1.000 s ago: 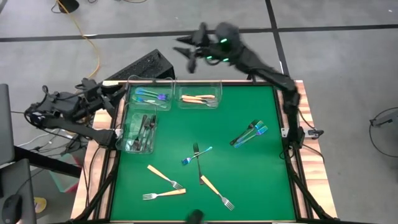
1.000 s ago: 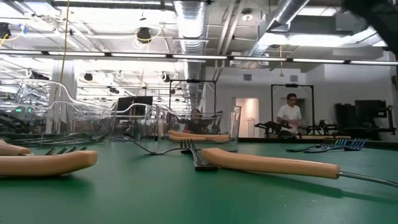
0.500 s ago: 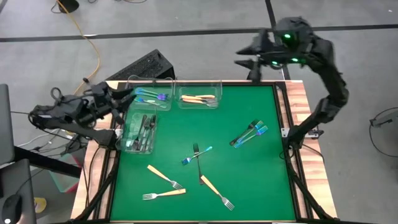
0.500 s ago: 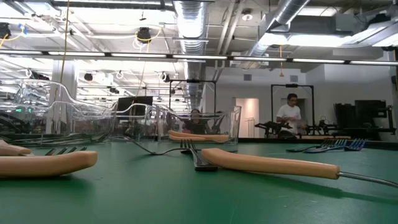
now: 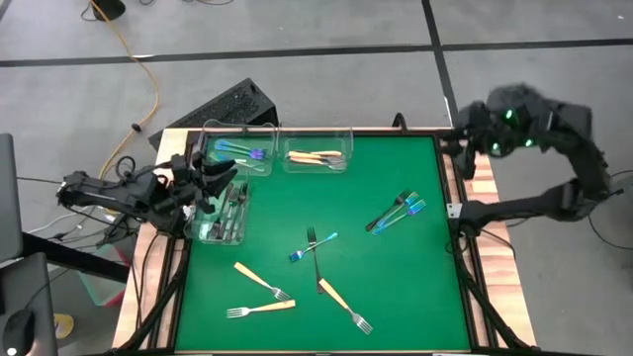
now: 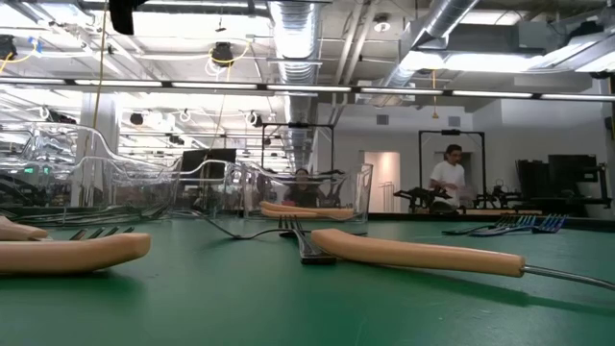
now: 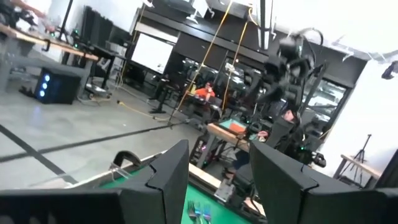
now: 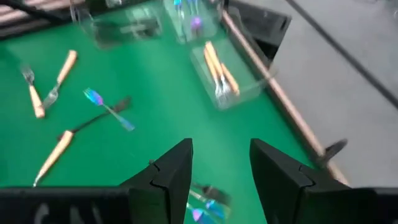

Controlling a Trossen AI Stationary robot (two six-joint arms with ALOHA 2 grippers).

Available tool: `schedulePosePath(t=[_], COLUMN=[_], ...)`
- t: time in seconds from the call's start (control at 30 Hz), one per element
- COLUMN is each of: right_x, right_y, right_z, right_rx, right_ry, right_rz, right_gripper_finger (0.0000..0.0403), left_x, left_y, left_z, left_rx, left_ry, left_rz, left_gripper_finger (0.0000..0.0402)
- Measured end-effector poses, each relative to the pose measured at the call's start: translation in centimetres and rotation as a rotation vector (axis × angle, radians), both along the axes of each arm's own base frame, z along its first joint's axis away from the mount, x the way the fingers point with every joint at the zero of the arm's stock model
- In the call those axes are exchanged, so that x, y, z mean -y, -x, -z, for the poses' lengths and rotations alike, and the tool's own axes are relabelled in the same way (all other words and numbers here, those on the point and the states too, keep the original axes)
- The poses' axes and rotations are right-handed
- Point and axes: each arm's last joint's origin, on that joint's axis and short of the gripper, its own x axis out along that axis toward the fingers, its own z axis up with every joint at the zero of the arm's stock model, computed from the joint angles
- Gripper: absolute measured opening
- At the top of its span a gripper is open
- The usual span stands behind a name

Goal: Sort silverware by color (type)
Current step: Put the iridescent fork into the top left transparent bin

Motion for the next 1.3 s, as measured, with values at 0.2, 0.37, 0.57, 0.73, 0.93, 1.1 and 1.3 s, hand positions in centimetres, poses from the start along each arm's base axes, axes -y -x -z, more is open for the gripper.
schedulePosePath(t=[0.2, 0.37, 0.57, 0.73, 0.93, 1.1, 1.3], right_x=[-0.8, -1.2, -1.8, -2.3, -2.9, -3.9, -5.2], right_y=[-0.4, -2.5, -5.6, -7.4, -9.0, -9.7, -10.2], right_z=[8.4, 14.7, 18.8, 20.6, 22.5, 23.5, 25.0], right_rx=[0.004, 0.063, 0.056, -0.094, -0.238, -0.326, -0.424], right_ry=[-0.079, -0.124, -0.132, -0.123, -0.096, -0.056, -0.004], right_rz=[0.038, 0.009, -0.076, -0.143, -0.233, -0.292, -0.352], right_gripper_finger=[0.0178, 0.0178, 0.0178, 0.0178, 0.0178, 0.0177, 0.0175], left_x=[0.0, 0.0, 0.0, 0.1, 0.3, 0.5, 0.6], left_y=[0.0, 0.0, 0.0, -0.3, -1.3, -2.0, -2.4], left_z=[-0.2, -0.2, -0.2, 0.0, 0.3, 0.7, 0.4], left_rx=[0.037, 0.049, 0.078, 0.072, 0.041, 0.012, 0.04], left_ry=[0.027, 0.049, 0.108, 0.126, 0.119, 0.126, 0.114], left_rz=[0.006, 0.01, 0.03, 0.04, 0.046, 0.053, 0.057], left_gripper_finger=[0.0153, 0.0153, 0.0153, 0.0153, 0.0153, 0.0153, 0.0153])
